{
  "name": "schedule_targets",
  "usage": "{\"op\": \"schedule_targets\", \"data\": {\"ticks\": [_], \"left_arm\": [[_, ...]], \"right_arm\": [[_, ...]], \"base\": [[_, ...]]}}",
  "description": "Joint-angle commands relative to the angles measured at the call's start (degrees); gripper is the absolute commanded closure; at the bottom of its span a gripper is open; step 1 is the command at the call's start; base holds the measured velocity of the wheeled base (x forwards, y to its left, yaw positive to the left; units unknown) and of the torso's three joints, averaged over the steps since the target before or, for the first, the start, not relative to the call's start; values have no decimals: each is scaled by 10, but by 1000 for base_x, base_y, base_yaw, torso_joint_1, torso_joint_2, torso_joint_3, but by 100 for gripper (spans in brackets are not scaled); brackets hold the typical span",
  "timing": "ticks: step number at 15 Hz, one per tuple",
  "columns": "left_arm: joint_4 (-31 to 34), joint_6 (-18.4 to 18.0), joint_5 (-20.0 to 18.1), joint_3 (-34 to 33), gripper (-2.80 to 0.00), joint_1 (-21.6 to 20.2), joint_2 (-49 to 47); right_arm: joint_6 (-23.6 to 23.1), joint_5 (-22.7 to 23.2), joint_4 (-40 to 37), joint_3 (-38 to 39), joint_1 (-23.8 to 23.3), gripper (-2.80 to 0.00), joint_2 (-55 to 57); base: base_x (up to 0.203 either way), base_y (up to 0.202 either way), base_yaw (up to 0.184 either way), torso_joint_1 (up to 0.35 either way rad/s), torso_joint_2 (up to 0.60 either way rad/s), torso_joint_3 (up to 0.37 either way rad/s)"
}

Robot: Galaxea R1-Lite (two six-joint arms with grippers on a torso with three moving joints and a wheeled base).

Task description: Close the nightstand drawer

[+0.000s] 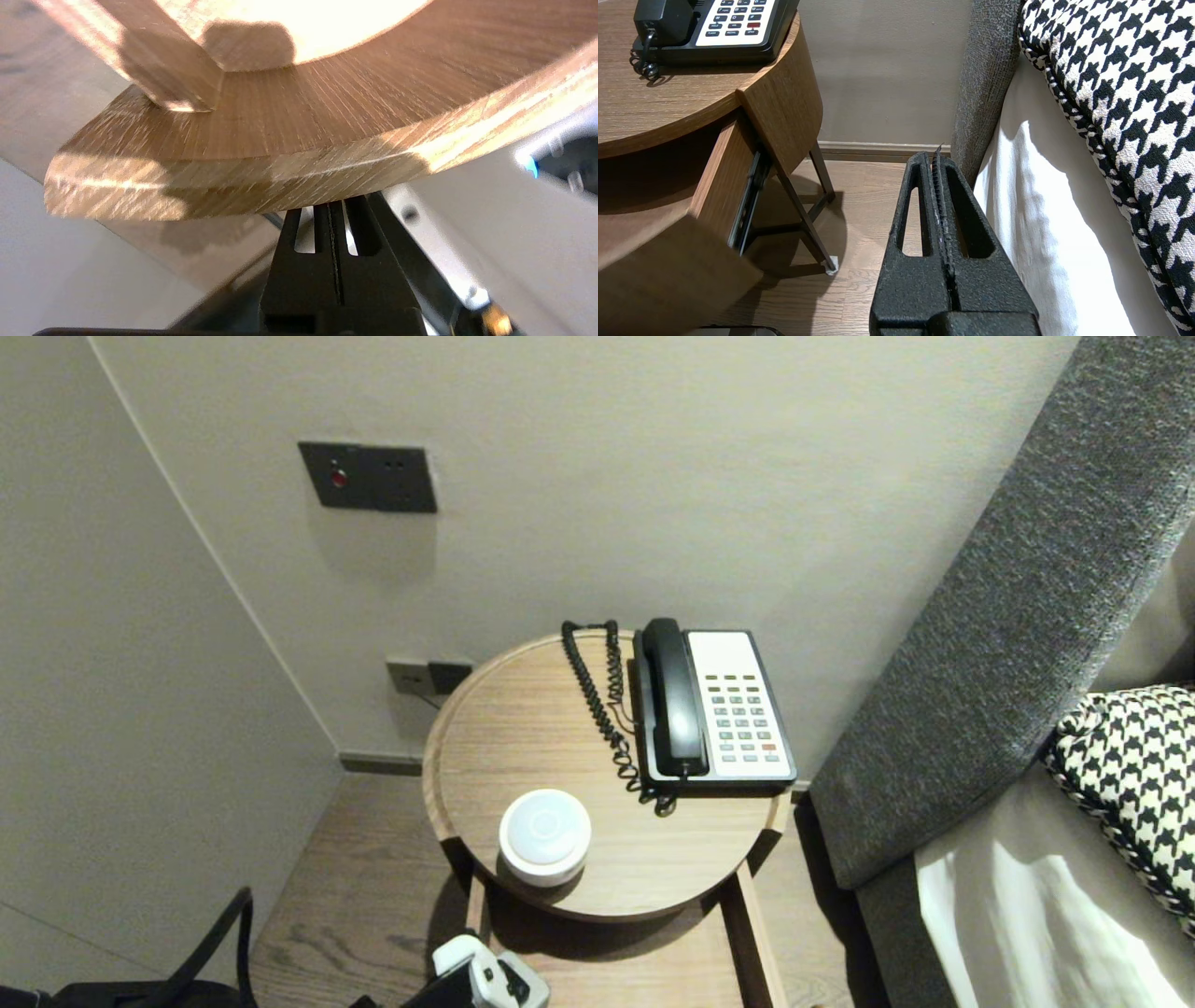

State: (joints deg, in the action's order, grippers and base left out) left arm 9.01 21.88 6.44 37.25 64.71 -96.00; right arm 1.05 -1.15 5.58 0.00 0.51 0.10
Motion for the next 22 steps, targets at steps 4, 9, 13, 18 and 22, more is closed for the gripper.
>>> {"op": "schedule_targets", "data": {"ticks": [4, 9, 13, 18, 22], "left_arm": [[-54, 8, 41, 0, 0, -18, 0], [-96, 31, 62, -1, 0, -31, 1], [-127, 32, 82, 1, 0, -59, -1], [-171, 22, 84, 10, 0, -83, -2], [-171, 10, 84, 27, 0, -88, -14]], "right_arm": [[0, 0, 0, 23, 0, 0, 1], [0, 0, 0, 23, 0, 0, 1], [0, 0, 0, 23, 1, 0, 1], [0, 0, 0, 23, 1, 0, 1], [0, 0, 0, 23, 0, 0, 1]], "base": [[0, 0, 0, 0, 0, 0], [0, 0, 0, 0, 0, 0], [0, 0, 0, 0, 0, 0], [0, 0, 0, 0, 0, 0], [0, 0, 0, 0, 0, 0]]}}
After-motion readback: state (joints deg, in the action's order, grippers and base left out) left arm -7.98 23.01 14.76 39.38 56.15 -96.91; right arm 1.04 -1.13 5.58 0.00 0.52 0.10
